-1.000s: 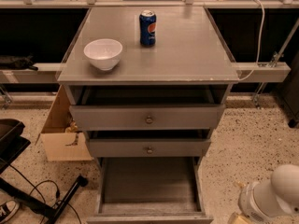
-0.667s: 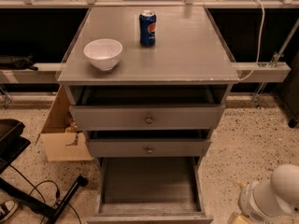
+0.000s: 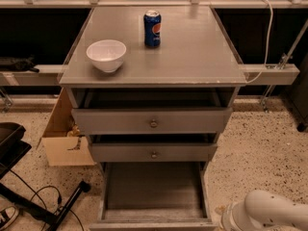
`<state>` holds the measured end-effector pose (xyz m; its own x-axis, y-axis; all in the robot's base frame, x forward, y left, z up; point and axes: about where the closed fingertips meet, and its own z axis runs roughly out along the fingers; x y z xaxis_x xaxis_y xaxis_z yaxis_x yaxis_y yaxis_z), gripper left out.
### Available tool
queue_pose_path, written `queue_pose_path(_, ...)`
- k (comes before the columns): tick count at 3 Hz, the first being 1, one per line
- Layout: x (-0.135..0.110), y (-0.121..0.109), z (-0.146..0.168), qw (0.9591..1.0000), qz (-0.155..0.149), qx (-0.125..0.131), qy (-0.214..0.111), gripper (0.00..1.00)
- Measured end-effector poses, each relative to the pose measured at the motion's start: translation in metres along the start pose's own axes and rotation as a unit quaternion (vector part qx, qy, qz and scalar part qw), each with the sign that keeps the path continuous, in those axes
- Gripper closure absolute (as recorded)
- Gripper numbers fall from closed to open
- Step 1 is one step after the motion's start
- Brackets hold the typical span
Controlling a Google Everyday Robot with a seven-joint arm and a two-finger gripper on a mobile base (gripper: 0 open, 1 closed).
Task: Close bottom drawer
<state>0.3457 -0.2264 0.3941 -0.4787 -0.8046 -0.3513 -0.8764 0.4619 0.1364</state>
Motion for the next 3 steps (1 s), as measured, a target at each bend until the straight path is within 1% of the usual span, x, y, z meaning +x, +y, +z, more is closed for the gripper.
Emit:
queue_pose_path(1, 0.013, -0.003, 0.067, 0.9996, 0.003, -0.023, -0.016, 0.47)
queue_pose_path(2, 0.022, -0.005, 0.127, 0.9977, 0.007, -0.045, -0.051, 0.7)
queue_pose_path(3, 0.044, 0.0, 0.197, 0.9897, 0.038, -0.094, -0.101, 0.99)
